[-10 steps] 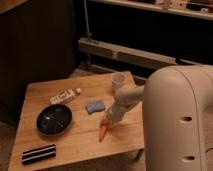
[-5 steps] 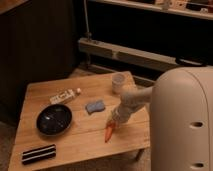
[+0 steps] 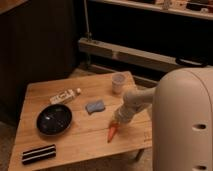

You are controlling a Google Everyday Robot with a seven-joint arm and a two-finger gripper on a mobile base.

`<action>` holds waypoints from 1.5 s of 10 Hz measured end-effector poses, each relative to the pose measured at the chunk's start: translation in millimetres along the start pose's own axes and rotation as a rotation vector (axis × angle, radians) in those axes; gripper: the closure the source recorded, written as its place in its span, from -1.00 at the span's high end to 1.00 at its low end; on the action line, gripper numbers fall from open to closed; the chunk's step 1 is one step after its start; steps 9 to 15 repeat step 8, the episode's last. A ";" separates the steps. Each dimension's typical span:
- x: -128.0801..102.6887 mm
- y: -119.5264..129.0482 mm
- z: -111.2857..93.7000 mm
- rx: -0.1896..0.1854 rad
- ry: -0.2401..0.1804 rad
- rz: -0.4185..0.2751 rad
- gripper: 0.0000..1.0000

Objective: Drag the pepper across the table

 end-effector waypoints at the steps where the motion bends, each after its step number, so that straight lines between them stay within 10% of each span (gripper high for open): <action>1: -0.8 -1.2 -0.2 0.001 -0.002 0.002 -0.82; 15: -2.4 -11.1 -7.4 -0.003 -0.008 -0.001 -0.82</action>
